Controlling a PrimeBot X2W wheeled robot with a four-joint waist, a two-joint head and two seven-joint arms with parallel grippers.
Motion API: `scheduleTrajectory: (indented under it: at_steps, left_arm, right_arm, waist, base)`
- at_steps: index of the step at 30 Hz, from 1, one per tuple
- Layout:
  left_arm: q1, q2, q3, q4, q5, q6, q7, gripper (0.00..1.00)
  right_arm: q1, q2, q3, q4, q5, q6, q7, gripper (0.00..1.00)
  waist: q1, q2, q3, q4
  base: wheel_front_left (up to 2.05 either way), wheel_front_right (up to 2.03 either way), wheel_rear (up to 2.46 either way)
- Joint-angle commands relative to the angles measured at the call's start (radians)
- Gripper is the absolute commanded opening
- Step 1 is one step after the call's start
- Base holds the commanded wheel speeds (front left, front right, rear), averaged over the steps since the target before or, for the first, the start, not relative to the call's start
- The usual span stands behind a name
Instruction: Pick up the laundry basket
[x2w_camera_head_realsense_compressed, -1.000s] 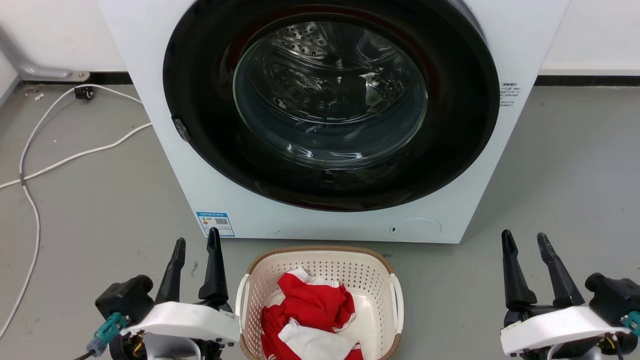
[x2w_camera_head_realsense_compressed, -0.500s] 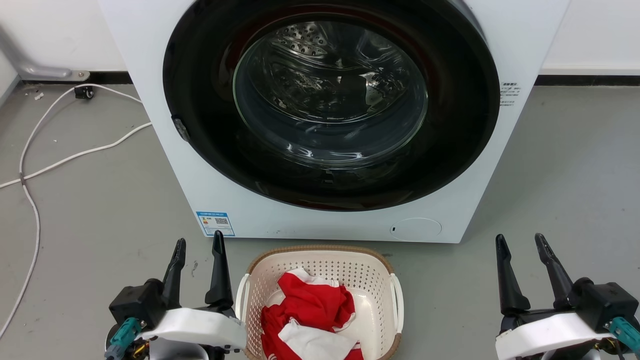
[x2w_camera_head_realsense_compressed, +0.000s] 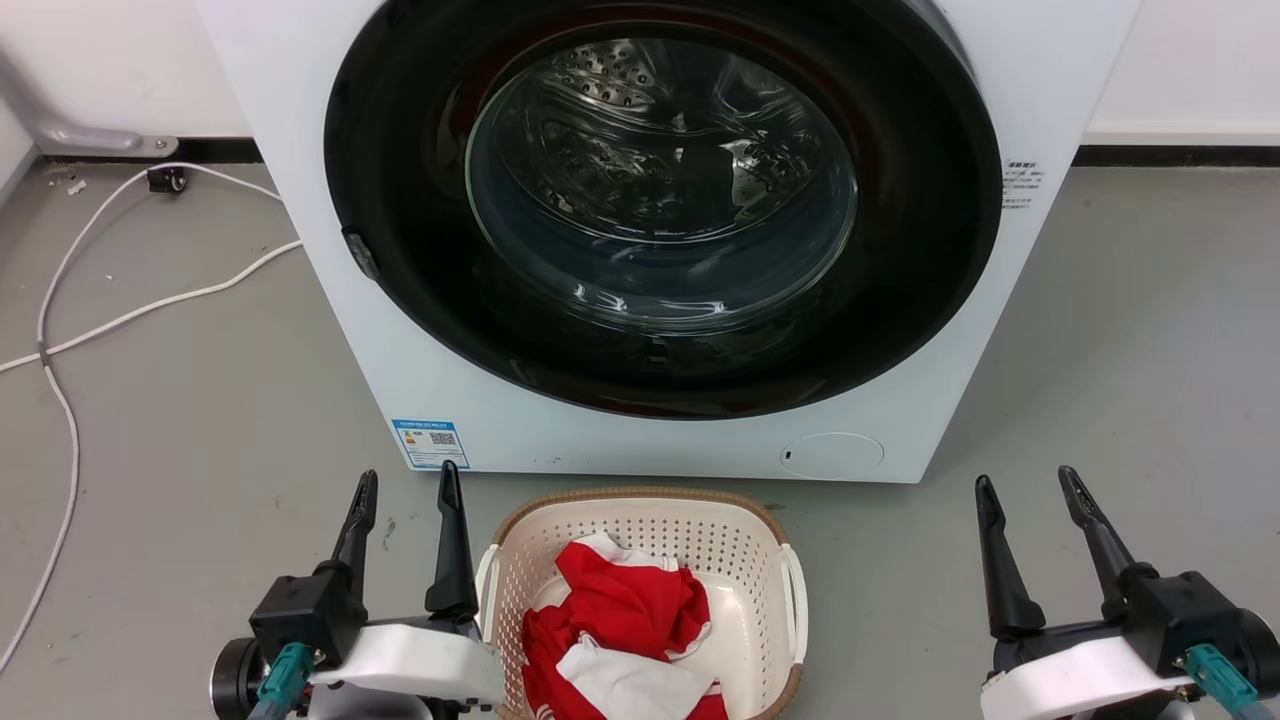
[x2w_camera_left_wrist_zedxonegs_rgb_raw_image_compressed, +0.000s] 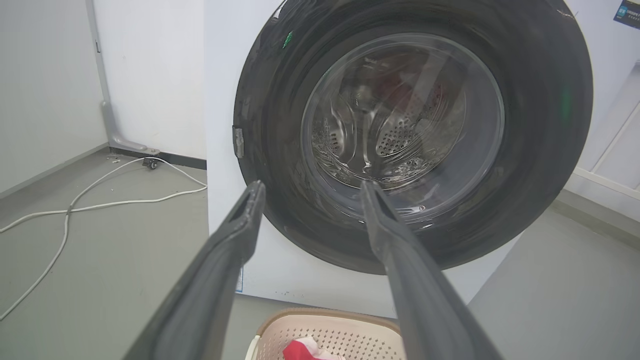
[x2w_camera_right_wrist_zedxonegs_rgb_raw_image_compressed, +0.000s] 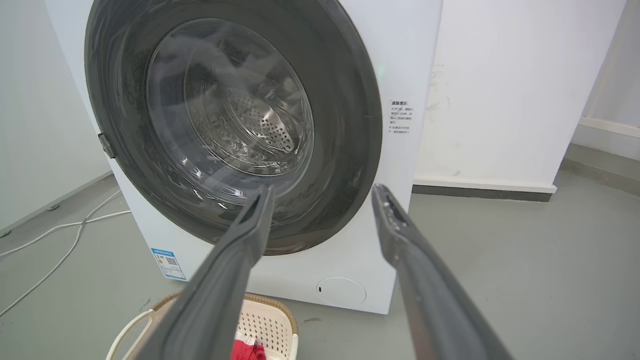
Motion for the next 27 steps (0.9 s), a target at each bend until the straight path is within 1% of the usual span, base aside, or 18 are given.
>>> scheduleTrajectory:
  at_steps: [1,17,22,27]
  left_arm:
    - [0.010,0.002,-0.003,-0.007,0.023,0.006,-0.009,1.00]
    - [0.017,0.002,-0.020,-0.012,0.144,0.022,-0.041,1.00]
    - [0.020,0.002,-0.018,-0.010,0.136,0.011,-0.040,1.00]
    - [0.023,0.002,-0.018,-0.006,0.133,0.010,-0.039,1.00]
  right_arm:
    - [0.011,-0.004,0.003,-0.007,-0.026,0.000,-0.008,1.00]
    - [0.024,-0.004,0.018,-0.013,-0.166,0.000,-0.038,1.00]
    - [0.025,-0.004,0.016,-0.009,-0.157,0.000,-0.038,1.00]
    - [0.027,-0.004,0.013,-0.008,-0.156,0.000,-0.038,1.00]
  waist:
    - [0.0000,0.0000,0.001,0.000]
    - [-0.0001,0.0000,0.004,0.001]
    - [-0.0001,0.0000,0.002,0.001]
    - [-0.0001,0.0000,0.002,0.002]
  base:
    - [0.00,0.00,0.00]
    - [0.00,0.00,0.00]
    - [0.00,0.00,0.00]
    - [0.00,0.00,0.00]
